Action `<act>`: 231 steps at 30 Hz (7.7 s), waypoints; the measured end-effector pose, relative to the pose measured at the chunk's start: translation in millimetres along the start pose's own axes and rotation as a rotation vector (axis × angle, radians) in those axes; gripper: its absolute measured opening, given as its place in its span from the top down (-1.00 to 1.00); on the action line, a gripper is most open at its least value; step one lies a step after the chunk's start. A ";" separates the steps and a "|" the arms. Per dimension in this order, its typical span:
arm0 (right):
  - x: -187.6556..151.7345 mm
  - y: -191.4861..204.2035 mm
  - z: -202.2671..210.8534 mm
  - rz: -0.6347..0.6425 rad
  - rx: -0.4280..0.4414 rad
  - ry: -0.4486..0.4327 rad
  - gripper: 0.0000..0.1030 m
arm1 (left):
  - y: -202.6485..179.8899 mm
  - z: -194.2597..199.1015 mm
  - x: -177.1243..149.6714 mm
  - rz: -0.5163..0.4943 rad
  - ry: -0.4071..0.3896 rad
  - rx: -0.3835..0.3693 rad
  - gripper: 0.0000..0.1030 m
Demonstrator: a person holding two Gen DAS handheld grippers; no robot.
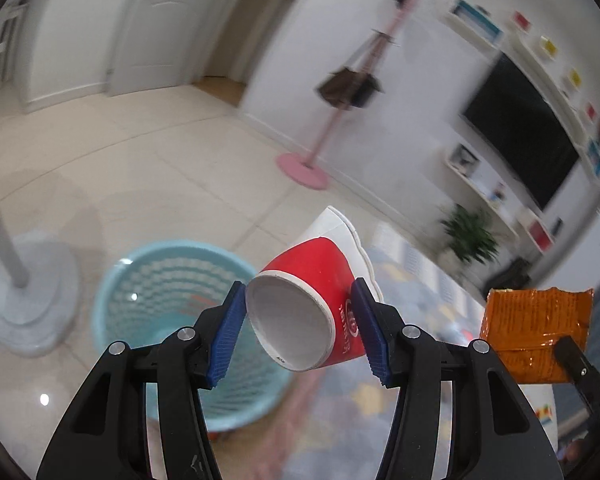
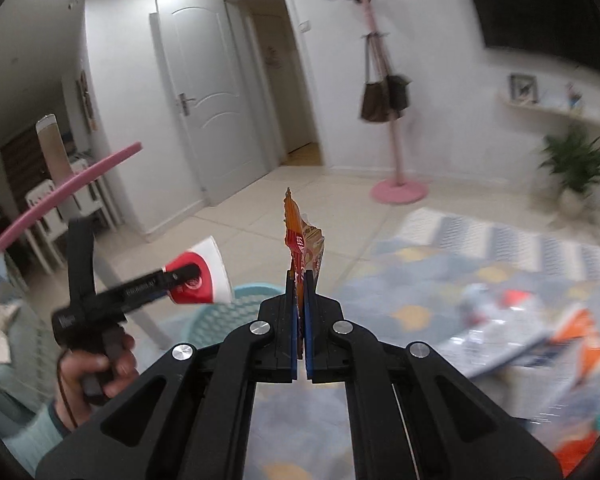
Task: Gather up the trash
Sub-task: 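Carry both items over the blue basket and open both tools to drop them, then grasp the white milk carton with the left tool while the right tool grasps the teal packet, then carry carton and packet over the blue basket and open both tools, then grasp the blue milk carton with the left tool while the right tool approaches the orange cup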
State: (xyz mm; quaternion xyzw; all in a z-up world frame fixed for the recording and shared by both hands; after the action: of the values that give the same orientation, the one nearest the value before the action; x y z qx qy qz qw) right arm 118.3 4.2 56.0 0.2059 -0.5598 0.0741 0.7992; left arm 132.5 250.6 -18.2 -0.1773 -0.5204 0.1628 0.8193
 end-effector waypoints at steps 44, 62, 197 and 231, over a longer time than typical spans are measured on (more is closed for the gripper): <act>-92.7 24.8 -125.4 -0.076 0.019 0.284 0.09 | 66.4 -13.3 -26.8 -0.062 0.071 0.164 -0.42; -9.8 -129.9 136.7 0.023 -0.453 -0.067 -0.21 | -183.8 7.6 -50.5 -0.349 0.065 -0.419 -0.81; 19.0 -206.2 170.9 -0.048 -0.528 -0.052 0.15 | -302.1 -0.1 -92.8 -0.396 0.152 -0.537 -0.27; -79.1 -381.5 83.4 -0.348 -0.476 0.287 -0.03 | -340.3 -85.0 -218.2 -0.437 0.613 -0.551 0.26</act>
State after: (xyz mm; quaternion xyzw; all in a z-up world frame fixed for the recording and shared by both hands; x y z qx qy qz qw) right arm 150.7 -366.3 -87.0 0.0934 -0.3994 -0.1683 0.8963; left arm 149.5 -159.0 -68.8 -0.3145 -0.3031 -0.2177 0.8728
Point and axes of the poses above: each gripper's, at about its wrist camera, not at the fingertips, and z roughly against the way its jaws point, y to its left, x to its top, the point moved 2 cm from there along -z, roughly the way its jaws point, and after that the axes turned 13 degrees about -y, right-handed, at the moved point
